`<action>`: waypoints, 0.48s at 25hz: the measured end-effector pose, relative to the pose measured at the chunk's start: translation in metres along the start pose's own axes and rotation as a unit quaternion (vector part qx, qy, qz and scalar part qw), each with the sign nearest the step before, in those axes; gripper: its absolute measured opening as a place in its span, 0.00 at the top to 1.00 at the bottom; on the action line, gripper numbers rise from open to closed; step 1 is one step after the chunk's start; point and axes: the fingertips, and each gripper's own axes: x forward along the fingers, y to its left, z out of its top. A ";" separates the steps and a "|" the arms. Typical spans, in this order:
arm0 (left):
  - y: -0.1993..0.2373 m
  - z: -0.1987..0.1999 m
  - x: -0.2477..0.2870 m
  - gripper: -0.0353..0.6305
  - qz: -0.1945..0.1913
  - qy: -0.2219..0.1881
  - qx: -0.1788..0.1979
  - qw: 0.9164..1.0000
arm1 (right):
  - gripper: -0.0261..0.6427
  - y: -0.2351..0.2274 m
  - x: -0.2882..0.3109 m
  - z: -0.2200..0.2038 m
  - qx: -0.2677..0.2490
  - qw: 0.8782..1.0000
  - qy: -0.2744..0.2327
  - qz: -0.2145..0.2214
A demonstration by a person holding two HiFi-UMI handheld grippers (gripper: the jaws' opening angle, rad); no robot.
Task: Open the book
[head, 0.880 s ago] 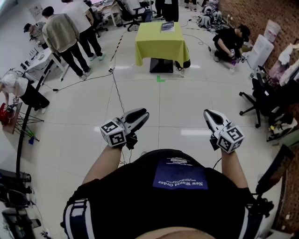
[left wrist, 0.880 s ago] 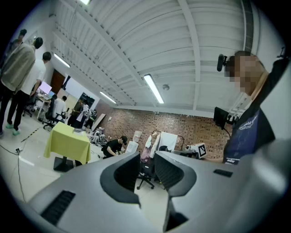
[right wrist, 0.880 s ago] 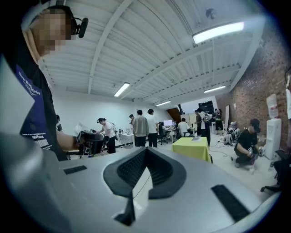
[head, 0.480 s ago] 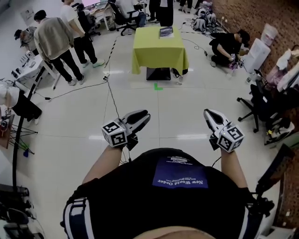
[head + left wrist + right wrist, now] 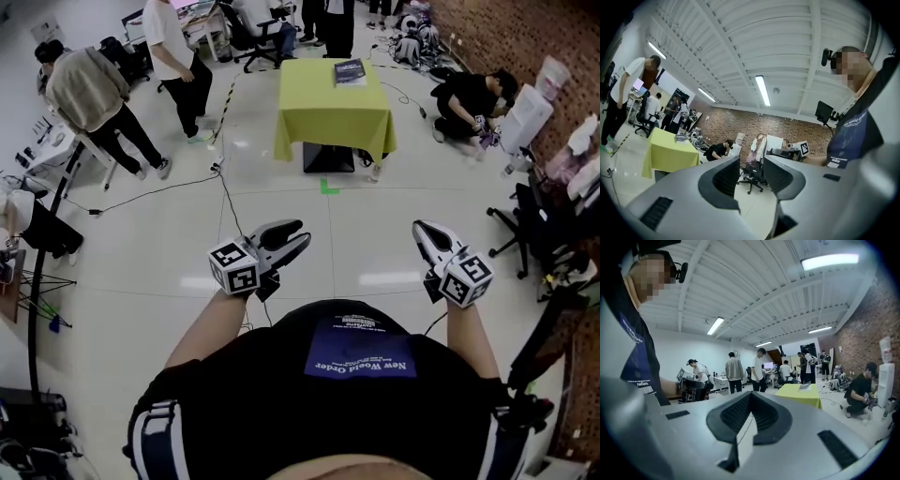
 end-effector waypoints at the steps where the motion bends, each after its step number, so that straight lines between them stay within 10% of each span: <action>1: 0.010 0.001 0.003 0.73 0.004 -0.001 -0.003 1.000 | 0.98 -0.007 0.009 0.000 0.001 1.000 0.002 0.004; 12: 0.112 0.050 0.105 0.73 0.080 -0.034 0.002 0.996 | 0.98 -0.161 0.107 0.028 -0.003 0.997 -0.017 0.077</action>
